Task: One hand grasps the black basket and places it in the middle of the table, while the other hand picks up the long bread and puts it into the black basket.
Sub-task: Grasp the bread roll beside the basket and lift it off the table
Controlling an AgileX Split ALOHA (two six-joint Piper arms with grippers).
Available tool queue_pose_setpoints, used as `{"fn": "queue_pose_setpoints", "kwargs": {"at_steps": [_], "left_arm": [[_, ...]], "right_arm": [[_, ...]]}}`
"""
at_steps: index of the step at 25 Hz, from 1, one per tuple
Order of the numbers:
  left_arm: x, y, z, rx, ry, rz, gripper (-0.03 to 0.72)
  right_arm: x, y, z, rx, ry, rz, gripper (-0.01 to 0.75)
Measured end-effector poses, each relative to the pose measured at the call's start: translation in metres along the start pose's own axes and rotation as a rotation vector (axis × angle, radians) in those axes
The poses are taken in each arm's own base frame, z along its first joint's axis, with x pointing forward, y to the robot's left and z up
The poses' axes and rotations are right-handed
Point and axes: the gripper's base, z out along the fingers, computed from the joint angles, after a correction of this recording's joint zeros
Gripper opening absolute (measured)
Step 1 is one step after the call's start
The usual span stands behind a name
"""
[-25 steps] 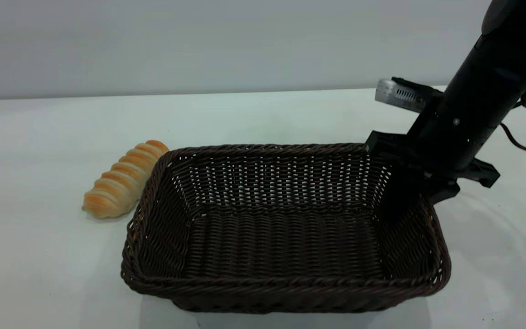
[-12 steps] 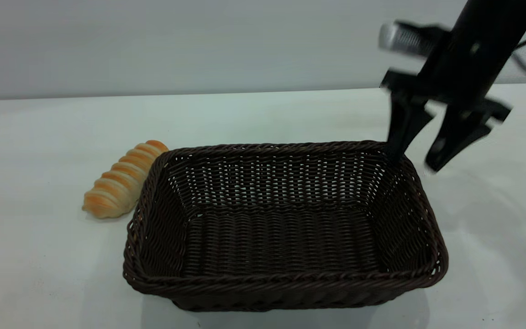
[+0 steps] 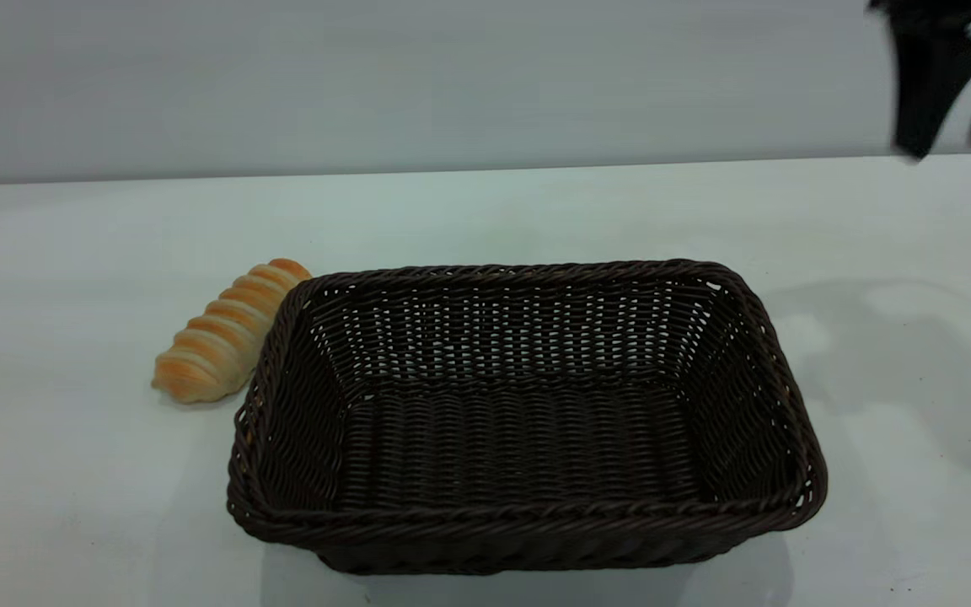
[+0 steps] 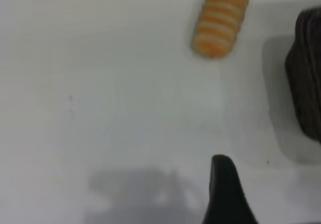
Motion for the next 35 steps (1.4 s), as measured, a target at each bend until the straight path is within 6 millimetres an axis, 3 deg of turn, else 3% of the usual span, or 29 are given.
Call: {"fn": "queue_pose_setpoints", "kwargs": {"at_steps": [5, 10, 15, 22, 28, 35], "left_arm": [[-0.027, -0.002, 0.032, 0.039, 0.136, 0.005, 0.485], [-0.061, 0.0, 0.082, 0.041, 0.198, -0.011, 0.485], [-0.097, 0.001, 0.153, 0.067, 0.242, -0.06, 0.485], [-0.135, -0.017, 0.254, 0.146, 0.283, 0.008, 0.485], [-0.137, -0.03, 0.325, 0.17, 0.309, 0.047, 0.485], [-0.102, -0.027, 0.384, 0.159, 0.392, 0.012, 0.473]], "right_arm": [[0.031, 0.008, -0.061, 0.024, -0.123, 0.022, 0.534], [0.075, 0.019, -0.101, 0.003, -0.197, 0.021, 0.533], [0.103, 0.025, -0.127, 0.006, -0.267, 0.012, 0.533], [0.108, 0.027, -0.133, 0.004, -0.282, 0.011, 0.533], [0.108, 0.027, -0.133, 0.003, -0.283, 0.01, 0.533], [0.108, 0.027, -0.133, 0.003, -0.283, 0.01, 0.533]]}}
